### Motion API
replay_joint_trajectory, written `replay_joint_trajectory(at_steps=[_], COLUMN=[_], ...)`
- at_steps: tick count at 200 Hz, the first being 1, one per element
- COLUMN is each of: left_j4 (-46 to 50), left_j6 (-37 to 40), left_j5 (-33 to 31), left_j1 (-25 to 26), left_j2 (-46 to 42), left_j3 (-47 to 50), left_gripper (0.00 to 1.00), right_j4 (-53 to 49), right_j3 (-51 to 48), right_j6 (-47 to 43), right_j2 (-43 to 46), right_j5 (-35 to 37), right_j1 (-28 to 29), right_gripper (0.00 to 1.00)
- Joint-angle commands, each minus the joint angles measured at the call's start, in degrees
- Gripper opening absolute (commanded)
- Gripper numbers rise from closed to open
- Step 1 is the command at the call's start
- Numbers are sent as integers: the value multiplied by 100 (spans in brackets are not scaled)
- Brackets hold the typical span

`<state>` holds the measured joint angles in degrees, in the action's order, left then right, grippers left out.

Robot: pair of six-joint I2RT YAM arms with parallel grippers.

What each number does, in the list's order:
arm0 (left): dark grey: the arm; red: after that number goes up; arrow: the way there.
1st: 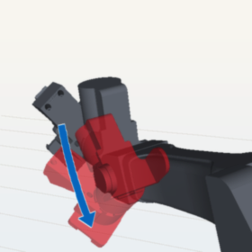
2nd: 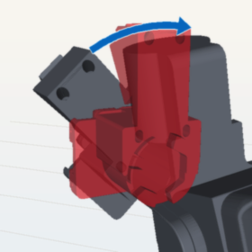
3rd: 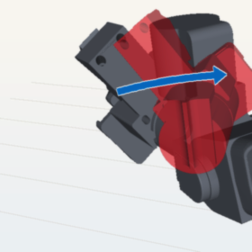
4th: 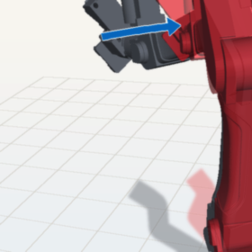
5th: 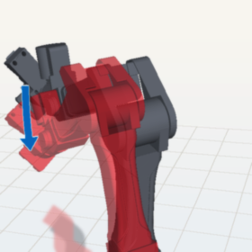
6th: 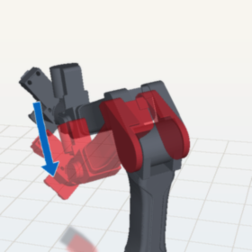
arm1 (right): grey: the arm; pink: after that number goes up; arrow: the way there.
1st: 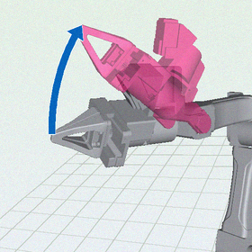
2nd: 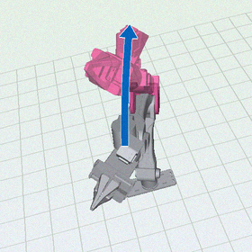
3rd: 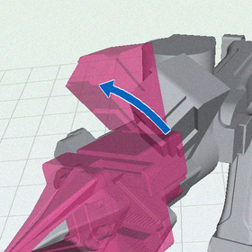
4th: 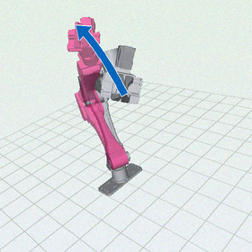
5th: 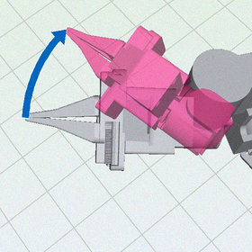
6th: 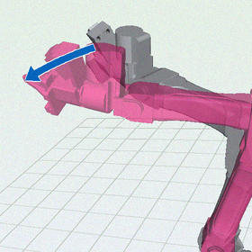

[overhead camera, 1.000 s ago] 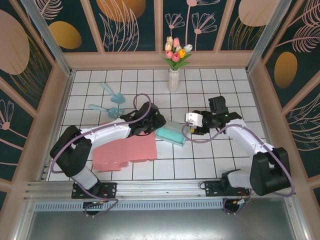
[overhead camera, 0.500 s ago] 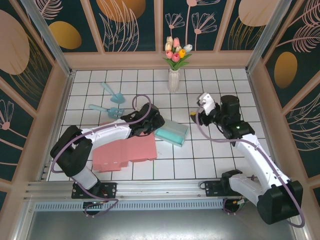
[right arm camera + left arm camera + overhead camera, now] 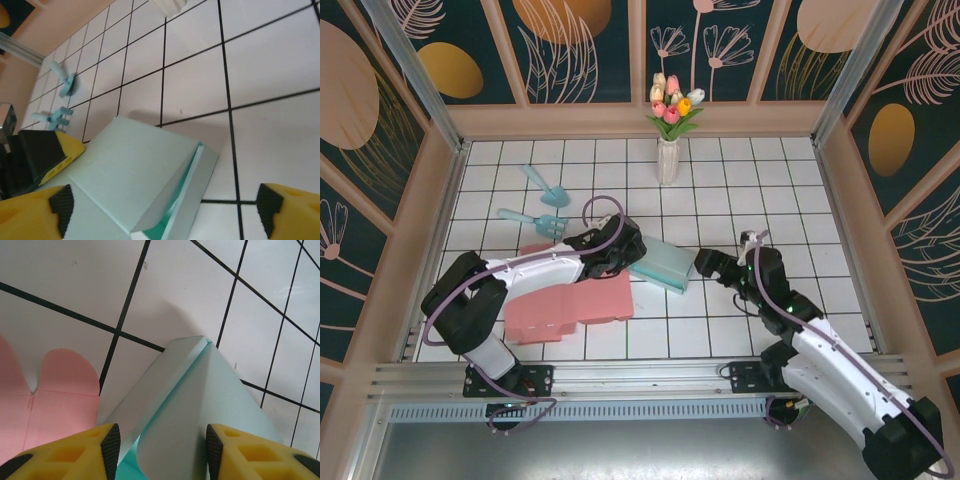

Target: Fold the paper box

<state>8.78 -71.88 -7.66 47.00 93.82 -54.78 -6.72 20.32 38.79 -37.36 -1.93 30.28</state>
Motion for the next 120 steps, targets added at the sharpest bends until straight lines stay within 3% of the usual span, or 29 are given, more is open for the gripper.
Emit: replay_joint_trajectory(at_steps=[1, 32, 67, 120], left_j4=[264, 300, 318, 336], left_j6=[-118, -167, -221, -247], left_j5=[-295, -317, -376, -477], left_j1=[84, 200, 329, 422], left_j2=[107, 256, 377, 400], left_j3=[100, 44, 27, -23], left_gripper=[50, 50, 50, 49], right_j4=[747, 678, 497, 160], right_j3=[-119, 131, 364, 877], right_j6=[845, 823, 1523, 728], right_j2=[-20, -811, -1568, -2676], right_j5=[229, 493, 987, 1467], right_j1=[202, 514, 917, 1085], right_gripper=[99, 99, 99, 99])
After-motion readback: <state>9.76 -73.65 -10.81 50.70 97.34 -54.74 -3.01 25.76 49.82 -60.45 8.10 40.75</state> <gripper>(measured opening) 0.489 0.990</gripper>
